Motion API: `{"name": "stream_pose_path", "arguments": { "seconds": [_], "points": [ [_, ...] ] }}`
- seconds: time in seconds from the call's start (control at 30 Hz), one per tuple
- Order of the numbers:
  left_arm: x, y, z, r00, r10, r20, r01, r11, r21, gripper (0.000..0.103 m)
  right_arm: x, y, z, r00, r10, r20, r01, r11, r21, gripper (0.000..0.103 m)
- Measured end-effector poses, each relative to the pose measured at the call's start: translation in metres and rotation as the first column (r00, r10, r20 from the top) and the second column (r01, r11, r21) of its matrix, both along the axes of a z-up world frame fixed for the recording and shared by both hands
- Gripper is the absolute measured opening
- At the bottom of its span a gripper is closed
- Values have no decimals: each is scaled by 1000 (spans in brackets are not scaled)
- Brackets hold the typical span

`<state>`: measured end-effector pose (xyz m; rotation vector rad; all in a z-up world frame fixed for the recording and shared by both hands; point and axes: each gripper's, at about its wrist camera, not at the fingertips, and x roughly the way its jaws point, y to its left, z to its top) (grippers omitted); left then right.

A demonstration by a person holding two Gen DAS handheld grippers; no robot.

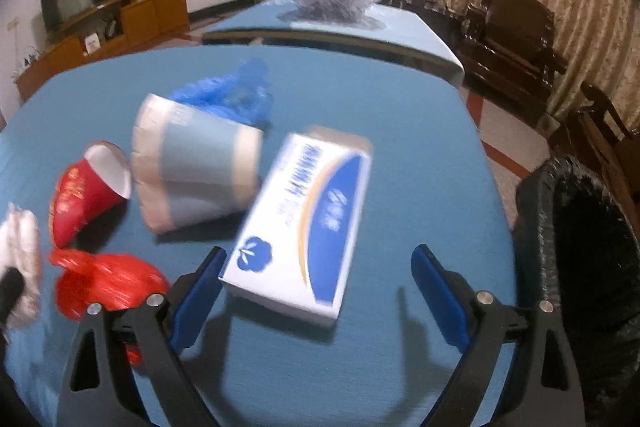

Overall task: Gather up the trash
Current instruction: 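Grasp the white tissue box with the right gripper while the left gripper holds the tissue, then carry tissue and box over the bin and open both grippers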

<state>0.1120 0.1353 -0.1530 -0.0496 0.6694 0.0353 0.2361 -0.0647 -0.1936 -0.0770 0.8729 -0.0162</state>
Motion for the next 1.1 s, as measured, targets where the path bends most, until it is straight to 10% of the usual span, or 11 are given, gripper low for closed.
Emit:
{"name": "stream_pose_path", "arguments": {
  "seconds": [0.4, 0.57, 1.1],
  "points": [
    [3, -6, 3, 1000, -9, 3, 10, 1000, -8, 22, 16, -17, 1, 1000, 9, 26, -11, 998, 69, 88],
    [5, -6, 2, 1000, -8, 5, 8, 1000, -4, 22, 24, -20, -12, 999, 33, -31, -29, 992, 123, 59],
    [5, -48, 29, 994, -86, 69, 86, 996, 0, 22, -33, -53, 50, 995, 19, 101, -34, 988, 149, 57]
  ]
}}
